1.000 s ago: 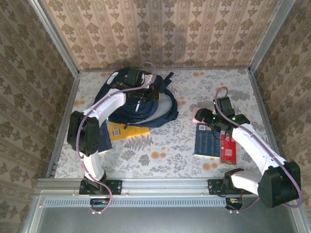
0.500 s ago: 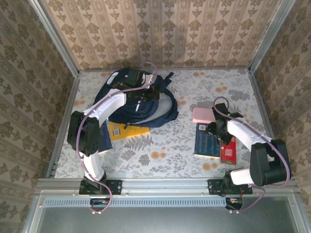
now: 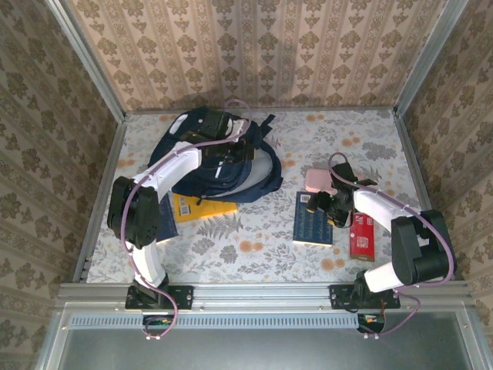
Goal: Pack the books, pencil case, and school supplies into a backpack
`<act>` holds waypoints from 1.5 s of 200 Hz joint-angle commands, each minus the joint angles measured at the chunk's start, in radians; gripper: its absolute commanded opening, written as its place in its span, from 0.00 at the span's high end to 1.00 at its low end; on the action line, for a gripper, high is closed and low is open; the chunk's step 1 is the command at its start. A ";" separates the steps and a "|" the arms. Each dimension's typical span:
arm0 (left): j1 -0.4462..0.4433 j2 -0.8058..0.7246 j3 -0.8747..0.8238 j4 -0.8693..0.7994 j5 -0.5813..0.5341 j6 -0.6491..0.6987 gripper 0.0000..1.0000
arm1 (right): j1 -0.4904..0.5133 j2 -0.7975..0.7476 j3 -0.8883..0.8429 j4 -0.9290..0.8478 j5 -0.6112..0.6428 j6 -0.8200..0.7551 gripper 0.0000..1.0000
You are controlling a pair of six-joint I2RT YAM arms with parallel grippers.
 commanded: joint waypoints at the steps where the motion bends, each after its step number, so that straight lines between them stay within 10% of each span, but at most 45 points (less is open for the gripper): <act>1: -0.008 -0.007 0.024 -0.037 -0.004 0.024 0.87 | 0.003 -0.019 0.006 -0.079 0.065 -0.033 0.22; 79: -0.034 0.072 0.029 -0.044 0.002 0.021 0.85 | 0.003 0.062 0.055 -0.113 0.270 -0.032 0.19; 120: -0.057 0.090 0.041 -0.059 -0.007 0.039 0.84 | 0.005 0.033 0.041 -0.036 0.041 -0.098 0.20; 180: -0.059 0.077 0.044 -0.065 -0.023 0.045 0.65 | 0.157 0.072 -0.037 0.106 -0.133 -0.021 0.24; 246: -0.118 0.037 0.109 -0.149 -0.076 0.139 0.46 | 0.125 -0.247 -0.062 0.006 0.042 0.047 0.24; 300: -0.207 -0.082 0.005 -0.088 -0.087 0.034 0.29 | 0.099 -0.208 -0.061 0.017 0.068 -0.003 0.28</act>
